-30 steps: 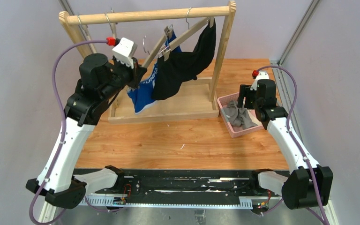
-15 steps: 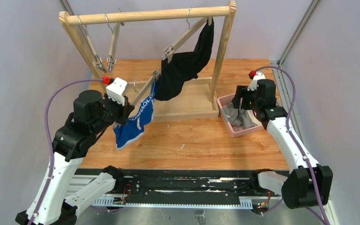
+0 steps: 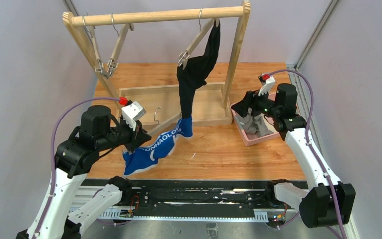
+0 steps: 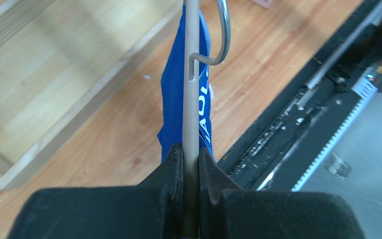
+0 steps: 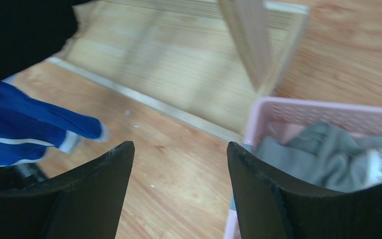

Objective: Remove the underwear clipped to the hanger

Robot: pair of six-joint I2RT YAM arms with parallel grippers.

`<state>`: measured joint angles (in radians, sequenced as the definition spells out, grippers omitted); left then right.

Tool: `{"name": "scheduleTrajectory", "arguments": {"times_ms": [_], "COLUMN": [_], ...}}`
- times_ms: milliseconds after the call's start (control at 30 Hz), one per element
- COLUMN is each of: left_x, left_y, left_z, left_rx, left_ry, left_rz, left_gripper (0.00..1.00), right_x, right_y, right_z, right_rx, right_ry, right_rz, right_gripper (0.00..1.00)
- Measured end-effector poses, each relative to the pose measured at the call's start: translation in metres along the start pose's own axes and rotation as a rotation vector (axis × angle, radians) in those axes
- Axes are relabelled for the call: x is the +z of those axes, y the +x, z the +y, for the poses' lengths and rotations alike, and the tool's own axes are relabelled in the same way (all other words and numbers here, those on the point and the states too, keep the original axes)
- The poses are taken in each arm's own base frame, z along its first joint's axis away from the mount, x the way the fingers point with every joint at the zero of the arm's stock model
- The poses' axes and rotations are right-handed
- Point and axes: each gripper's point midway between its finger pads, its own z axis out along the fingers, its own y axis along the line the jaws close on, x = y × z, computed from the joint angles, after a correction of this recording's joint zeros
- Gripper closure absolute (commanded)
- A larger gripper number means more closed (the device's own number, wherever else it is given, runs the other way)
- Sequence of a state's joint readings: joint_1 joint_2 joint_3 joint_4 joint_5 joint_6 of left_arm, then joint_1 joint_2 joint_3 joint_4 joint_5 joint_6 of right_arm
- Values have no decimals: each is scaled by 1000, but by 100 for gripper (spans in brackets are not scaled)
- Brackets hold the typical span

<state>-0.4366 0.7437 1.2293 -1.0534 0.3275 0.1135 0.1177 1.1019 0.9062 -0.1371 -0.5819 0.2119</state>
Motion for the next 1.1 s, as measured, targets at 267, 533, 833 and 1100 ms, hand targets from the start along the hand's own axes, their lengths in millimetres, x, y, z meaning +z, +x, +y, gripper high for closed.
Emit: {"name": "scheduleTrajectory", "arguments": {"times_ms": [267,533,833,1100], "left_x": [0,8,23,39], "left_y": [3,6,-8,-13], "left_z": [-36,-48,-56,-62], "left_rx": [23,47,71,56], "left_ry": [217,326,418,505], "left_rz": [-2,25,-33,-28], "left_gripper": [100,100,100,100], "right_x": [-16,-52,-76,-83], "right_y": [-16,-29,-17,2], "right_z": [65,114,150,185], "right_rx": [-33,-122,-176,-222], "right_ry": [-351,-582,-746,-896], "right_rz": [-53,-110,-90,-32], "right_gripper": [26,26,26,29]}}
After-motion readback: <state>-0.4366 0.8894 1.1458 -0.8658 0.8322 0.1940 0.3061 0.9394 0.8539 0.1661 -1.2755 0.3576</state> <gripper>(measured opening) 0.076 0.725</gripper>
